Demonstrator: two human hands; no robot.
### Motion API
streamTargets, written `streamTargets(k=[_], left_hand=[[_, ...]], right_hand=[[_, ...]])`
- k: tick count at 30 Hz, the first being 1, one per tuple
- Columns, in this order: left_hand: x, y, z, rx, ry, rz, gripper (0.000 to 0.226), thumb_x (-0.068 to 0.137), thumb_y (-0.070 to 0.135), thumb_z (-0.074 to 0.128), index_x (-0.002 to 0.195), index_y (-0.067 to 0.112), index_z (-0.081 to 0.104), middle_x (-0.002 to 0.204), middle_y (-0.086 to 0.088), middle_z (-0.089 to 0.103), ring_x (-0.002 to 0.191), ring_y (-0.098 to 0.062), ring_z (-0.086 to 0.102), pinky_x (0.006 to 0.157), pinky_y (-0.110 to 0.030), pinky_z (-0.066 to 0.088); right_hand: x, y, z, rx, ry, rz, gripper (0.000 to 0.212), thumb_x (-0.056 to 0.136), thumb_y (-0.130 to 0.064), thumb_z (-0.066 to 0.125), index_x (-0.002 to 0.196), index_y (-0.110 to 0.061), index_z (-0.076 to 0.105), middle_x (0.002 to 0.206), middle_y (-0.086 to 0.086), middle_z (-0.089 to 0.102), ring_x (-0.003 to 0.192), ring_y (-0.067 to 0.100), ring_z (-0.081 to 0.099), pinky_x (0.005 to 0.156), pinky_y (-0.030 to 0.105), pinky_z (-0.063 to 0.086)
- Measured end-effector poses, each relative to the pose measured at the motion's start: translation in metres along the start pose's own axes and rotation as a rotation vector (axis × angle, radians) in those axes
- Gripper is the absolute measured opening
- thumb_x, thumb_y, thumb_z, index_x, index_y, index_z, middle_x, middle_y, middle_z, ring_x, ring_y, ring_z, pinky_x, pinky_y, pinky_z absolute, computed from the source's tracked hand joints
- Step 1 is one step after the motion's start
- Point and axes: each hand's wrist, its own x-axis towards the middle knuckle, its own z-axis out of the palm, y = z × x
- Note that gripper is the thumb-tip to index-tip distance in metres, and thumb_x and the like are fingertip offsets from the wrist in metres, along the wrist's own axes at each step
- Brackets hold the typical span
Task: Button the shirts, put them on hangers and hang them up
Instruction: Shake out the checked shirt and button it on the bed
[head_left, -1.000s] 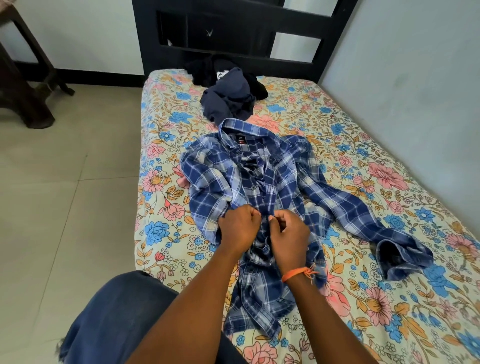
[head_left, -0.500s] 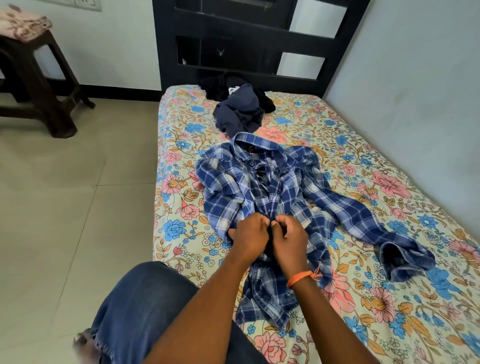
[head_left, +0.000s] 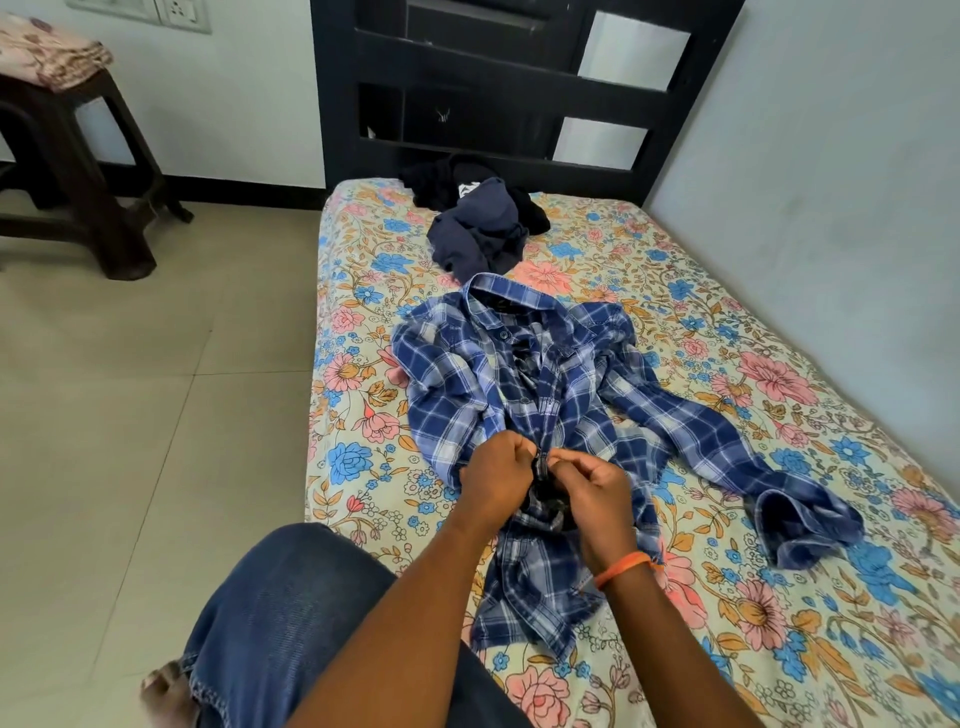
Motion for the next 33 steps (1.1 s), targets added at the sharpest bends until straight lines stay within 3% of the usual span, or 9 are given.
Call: streamTargets(k=[5,9,12,14,17,22,25,28,33], left_hand=[[0.002,0.000,-0.001,-0.009,-0.017,0.075,0.019,0.099,0.015,0.051,0.083,0.019,0.059,0.073,0.008,0.056,0.061,-0.002,0.048,0.052,-0.011,0.034],[0.000,0.000,-0.004,-0.061,-0.013,0.095,0.023,0.100,0.014,0.052,0.078,0.013,0.060,0.065,0.009,0.052,0.055,-0.002,0.044,0.049,-0.007,0.034],[0.001,0.000,-0.005,-0.104,-0.007,0.077,0.022,0.100,0.015,0.053,0.083,0.008,0.066,0.064,0.007,0.053,0.052,-0.003,0.044,0.046,-0.007,0.034],[-0.001,0.002,-0.005,-0.135,-0.013,0.054,0.022,0.100,0.016,0.053,0.088,0.006,0.069,0.066,0.006,0.057,0.053,-0.003,0.047,0.047,-0.008,0.035],[-0.004,0.005,-0.003,-0.143,0.015,0.074,0.024,0.095,0.028,0.059,0.088,0.010,0.073,0.074,0.002,0.068,0.064,-0.010,0.062,0.059,-0.021,0.052],[-0.009,0.004,-0.003,-0.075,0.122,0.108,0.013,0.090,0.024,0.067,0.083,0.016,0.074,0.075,0.008,0.070,0.068,-0.002,0.065,0.064,-0.020,0.054],[-0.010,0.007,-0.001,-0.018,0.164,0.078,0.013,0.092,0.021,0.063,0.082,0.018,0.070,0.075,0.009,0.068,0.066,-0.004,0.063,0.061,-0.024,0.054],[-0.010,0.008,0.001,-0.037,0.153,0.026,0.017,0.095,0.022,0.059,0.080,0.017,0.066,0.072,0.008,0.065,0.060,-0.003,0.058,0.053,-0.017,0.043],[-0.008,0.002,0.001,0.191,0.102,0.105,0.020,0.098,0.019,0.052,0.081,0.012,0.061,0.080,-0.002,0.064,0.066,-0.014,0.060,0.061,-0.032,0.052]], right_hand=[[0.006,-0.006,-0.006,-0.032,-0.057,0.040,0.008,0.079,-0.007,0.079,0.087,-0.010,0.077,0.080,0.005,0.077,0.082,0.022,0.074,0.078,0.034,0.060],[0.005,-0.006,-0.003,-0.052,-0.066,0.032,0.006,0.079,-0.007,0.079,0.084,-0.009,0.077,0.077,0.007,0.076,0.077,0.024,0.074,0.076,0.037,0.061],[0.006,-0.004,-0.002,-0.057,-0.079,0.026,0.001,0.082,-0.008,0.077,0.082,-0.009,0.076,0.077,0.009,0.076,0.076,0.024,0.073,0.073,0.034,0.061],[0.007,-0.001,-0.001,-0.066,-0.080,0.027,0.005,0.084,-0.009,0.074,0.080,-0.009,0.076,0.076,0.011,0.075,0.076,0.029,0.071,0.073,0.040,0.061],[0.009,0.004,0.002,-0.073,-0.049,0.010,0.013,0.088,-0.014,0.070,0.078,-0.011,0.076,0.075,0.012,0.074,0.075,0.032,0.070,0.074,0.051,0.059],[0.007,0.010,0.009,-0.073,-0.002,-0.004,0.017,0.086,-0.012,0.067,0.070,-0.011,0.071,0.072,0.021,0.067,0.063,0.027,0.057,0.063,0.045,0.052],[0.006,0.010,0.010,0.013,0.001,0.048,0.015,0.085,-0.010,0.067,0.072,-0.005,0.070,0.079,0.027,0.067,0.070,0.029,0.059,0.070,0.045,0.052],[0.006,0.006,0.009,0.161,-0.003,0.146,0.010,0.087,-0.004,0.067,0.079,0.000,0.072,0.085,0.022,0.072,0.079,0.029,0.066,0.082,0.044,0.055],[0.022,-0.001,0.004,-0.270,0.044,0.006,0.011,0.085,-0.004,0.069,0.082,-0.015,0.071,0.082,0.004,0.071,0.081,0.022,0.069,0.077,0.038,0.060]])
